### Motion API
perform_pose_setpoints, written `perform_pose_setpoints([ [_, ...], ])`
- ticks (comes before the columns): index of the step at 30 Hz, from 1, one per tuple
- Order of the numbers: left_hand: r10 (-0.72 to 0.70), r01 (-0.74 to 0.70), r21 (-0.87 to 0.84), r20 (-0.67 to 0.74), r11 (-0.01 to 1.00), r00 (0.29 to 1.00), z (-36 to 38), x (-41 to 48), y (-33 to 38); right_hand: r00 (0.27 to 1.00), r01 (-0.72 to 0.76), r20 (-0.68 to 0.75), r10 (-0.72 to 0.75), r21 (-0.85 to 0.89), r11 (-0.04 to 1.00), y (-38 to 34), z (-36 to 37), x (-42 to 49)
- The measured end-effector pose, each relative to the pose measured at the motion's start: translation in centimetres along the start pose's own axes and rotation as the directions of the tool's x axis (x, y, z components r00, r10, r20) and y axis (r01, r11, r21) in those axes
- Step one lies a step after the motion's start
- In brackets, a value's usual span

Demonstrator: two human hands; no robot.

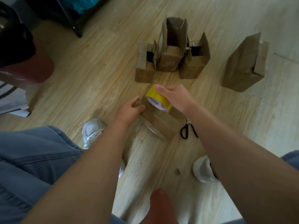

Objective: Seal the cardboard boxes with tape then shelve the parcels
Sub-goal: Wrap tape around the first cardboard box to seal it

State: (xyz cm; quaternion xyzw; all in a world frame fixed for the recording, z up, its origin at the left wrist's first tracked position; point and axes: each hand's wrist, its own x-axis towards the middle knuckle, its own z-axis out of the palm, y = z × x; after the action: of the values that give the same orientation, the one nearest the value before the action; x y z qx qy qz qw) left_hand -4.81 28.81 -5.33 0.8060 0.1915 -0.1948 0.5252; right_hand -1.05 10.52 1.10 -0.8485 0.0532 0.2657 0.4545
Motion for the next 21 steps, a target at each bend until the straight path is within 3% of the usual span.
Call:
perform_pose_setpoints([
  [4,0.042,-0.039,0.146,-0.017,0.988,0.999,1.1,0.5,-1.1,0.999,-0.024,-0.024,0.023,-0.054,0.998,-0.4,1.1,1.6],
  [7,-0.033,0.028,0.199,0.022,0.98,0.999,1.9,0.8,-2.5,0.999,-0.046,0.017,0.048,-0.083,0.995,-0.4,1.7,2.5],
  [21,-0.043,0.044,0.191,-0.008,0.981,0.999,2.5,0.6,-4.2,0.987,-0.156,0.018,0.157,-0.02,0.988,0.4,3.1,3.3],
])
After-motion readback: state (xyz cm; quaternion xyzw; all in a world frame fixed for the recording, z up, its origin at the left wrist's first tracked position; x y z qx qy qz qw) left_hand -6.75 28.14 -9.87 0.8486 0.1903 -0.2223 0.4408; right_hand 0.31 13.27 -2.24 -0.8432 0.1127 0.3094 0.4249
